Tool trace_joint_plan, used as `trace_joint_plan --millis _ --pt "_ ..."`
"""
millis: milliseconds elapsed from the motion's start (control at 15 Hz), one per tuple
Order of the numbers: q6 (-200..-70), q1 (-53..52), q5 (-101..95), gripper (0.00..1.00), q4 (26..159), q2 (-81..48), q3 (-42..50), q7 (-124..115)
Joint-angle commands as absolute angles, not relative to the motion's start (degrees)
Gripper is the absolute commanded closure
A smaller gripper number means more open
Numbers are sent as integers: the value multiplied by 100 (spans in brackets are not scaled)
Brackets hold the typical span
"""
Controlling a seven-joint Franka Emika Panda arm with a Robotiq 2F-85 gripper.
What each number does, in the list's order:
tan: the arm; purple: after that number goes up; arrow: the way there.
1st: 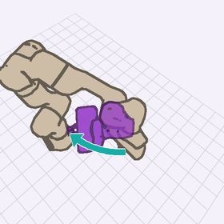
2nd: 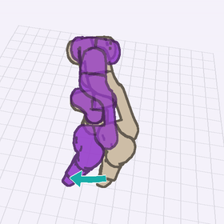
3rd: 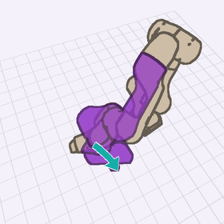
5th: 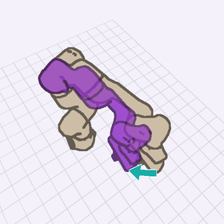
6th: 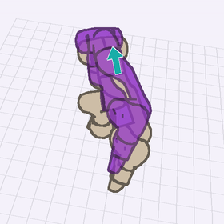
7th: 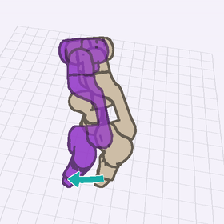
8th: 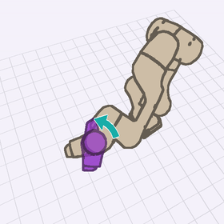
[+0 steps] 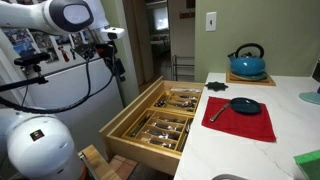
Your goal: Pick up the silver knife and put it in the bottom compartment of the right open drawer
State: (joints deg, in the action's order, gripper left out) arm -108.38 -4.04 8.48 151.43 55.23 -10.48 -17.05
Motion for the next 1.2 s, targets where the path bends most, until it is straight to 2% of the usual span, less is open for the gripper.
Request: trace_joint_plan --millis 0,467,1133 --pt "-10818 -369 869 0 15127 5522 -1068 -1681" --pt "-10889 -296 772 0 15040 5382 -887 -1447" --pt "-11556 267 -157 0 14036 3660 399 309"
